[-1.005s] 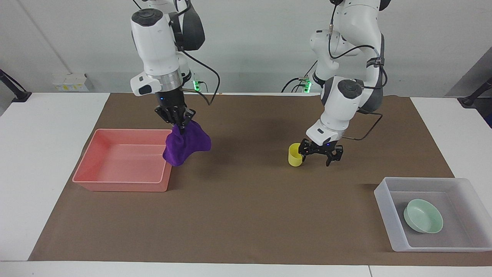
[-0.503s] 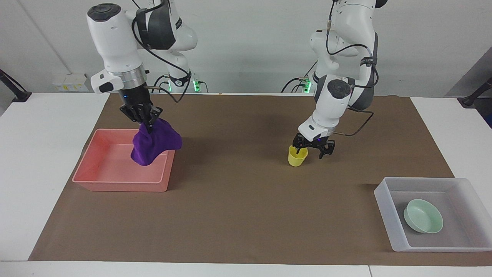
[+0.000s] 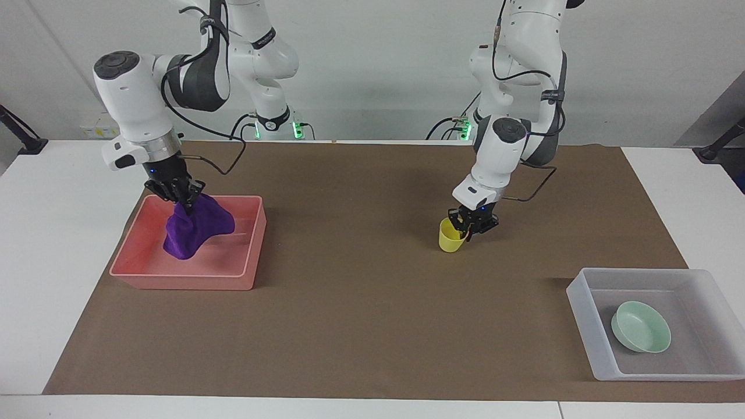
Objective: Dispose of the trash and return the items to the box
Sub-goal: 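Grasp the yellow cup with the left gripper while the right lowers the cloth, then place the cup in the white box while the right gripper releases the cloth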
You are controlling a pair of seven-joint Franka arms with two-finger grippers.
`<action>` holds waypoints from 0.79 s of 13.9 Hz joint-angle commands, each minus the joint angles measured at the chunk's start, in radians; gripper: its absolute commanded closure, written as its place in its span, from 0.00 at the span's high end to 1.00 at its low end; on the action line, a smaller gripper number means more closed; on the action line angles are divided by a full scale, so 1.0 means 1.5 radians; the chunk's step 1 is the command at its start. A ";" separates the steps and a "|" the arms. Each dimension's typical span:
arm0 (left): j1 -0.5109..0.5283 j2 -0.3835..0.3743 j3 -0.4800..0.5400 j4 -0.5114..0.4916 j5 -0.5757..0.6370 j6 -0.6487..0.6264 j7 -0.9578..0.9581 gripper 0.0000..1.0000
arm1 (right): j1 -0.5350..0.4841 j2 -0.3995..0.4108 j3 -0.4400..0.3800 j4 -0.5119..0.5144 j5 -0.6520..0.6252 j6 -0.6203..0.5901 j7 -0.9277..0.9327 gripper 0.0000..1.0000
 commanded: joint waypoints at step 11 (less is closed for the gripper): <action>0.289 0.102 0.003 0.344 0.013 -0.153 0.116 0.00 | -0.004 0.002 0.013 0.013 0.003 -0.017 -0.004 1.00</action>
